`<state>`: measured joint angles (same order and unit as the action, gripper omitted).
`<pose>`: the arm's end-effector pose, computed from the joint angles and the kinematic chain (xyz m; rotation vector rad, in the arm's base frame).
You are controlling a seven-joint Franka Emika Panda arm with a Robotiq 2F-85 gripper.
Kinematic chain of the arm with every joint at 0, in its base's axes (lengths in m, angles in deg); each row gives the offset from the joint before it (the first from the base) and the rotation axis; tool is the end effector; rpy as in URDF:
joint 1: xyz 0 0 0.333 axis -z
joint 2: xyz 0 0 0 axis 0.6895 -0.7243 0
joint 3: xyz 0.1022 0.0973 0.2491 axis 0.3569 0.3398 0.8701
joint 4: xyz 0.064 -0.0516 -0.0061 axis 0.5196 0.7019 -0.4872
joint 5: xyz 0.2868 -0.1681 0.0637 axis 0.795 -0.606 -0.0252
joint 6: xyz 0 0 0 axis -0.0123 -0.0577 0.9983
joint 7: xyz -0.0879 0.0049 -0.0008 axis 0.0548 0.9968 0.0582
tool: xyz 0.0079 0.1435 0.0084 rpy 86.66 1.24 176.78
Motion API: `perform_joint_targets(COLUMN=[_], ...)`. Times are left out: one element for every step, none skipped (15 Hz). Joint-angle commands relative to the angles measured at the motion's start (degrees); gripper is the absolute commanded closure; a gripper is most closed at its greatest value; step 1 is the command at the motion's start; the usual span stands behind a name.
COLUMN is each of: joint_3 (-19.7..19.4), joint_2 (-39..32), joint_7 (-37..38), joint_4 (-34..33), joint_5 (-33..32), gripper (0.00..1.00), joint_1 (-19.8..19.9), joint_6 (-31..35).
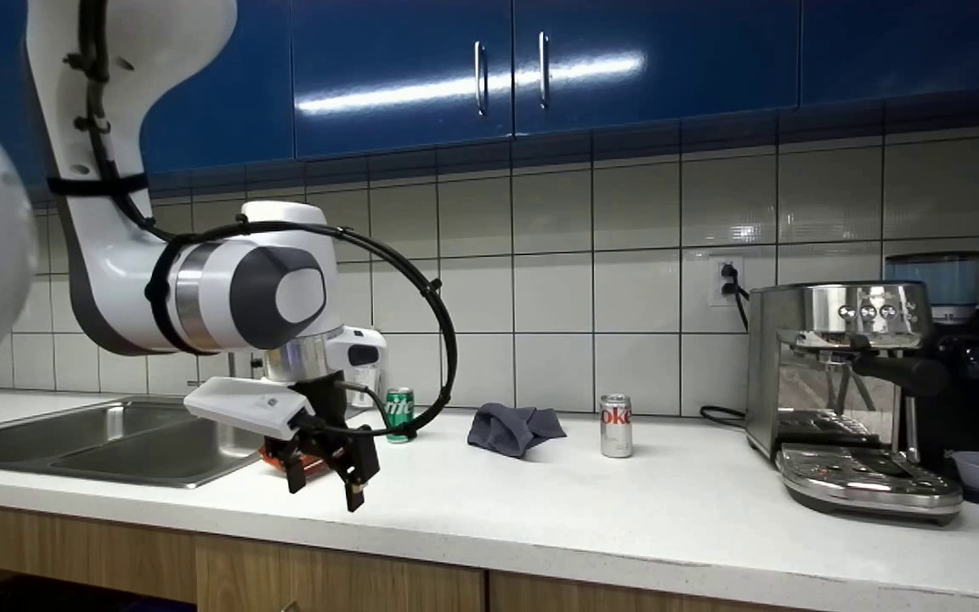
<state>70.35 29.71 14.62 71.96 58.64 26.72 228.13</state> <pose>0.3960 0.0397 0.2251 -3.0654 0.2384 -0.3639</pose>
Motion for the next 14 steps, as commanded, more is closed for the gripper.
perform_joint_targets(joint_3=[0.12,5.50,5.56,5.58,5.56,5.55,5.55,5.56,5.55,5.56,5.56,5.56,5.56,5.56], joint_2=[7.04,2.18,3.38,4.30,4.86,5.07,5.08,5.07,5.07,5.07,5.07,5.07,5.07,5.07], joint_7=[3.77,-0.13,0.01,-0.02,-0.16,-0.19,-0.18,-0.18,-0.18,-0.18,-0.17,-0.17,-0.17,-0.16], joint_4=[0.79,-0.05,-0.04,0.01,0.08,0.11,0.13,0.17,0.18,0.19,0.20,0.20,0.20,0.20], joint_5=[-4.39,-0.20,-0.30,-0.24,-0.07,-0.03,-0.03,-0.04,-0.04,-0.04,-0.05,-0.05,-0.05,-0.05], gripper=[0.00,0.00,0.00,0.00,0.00,0.00,0.00,0.00,0.00,0.00,0.00,0.00,0.00,0.00], joint_1=[0.50,5.29,5.25,5.21,5.15,5.13,5.13,5.13,5.13,5.13,5.13,5.14,5.14,5.14], joint_6=[-4.22,-0.88,-1.51,-2.01,-2.28,-2.37,-2.39,-2.40,-2.40,-2.40,-2.41,-2.41,-2.41,-2.41])
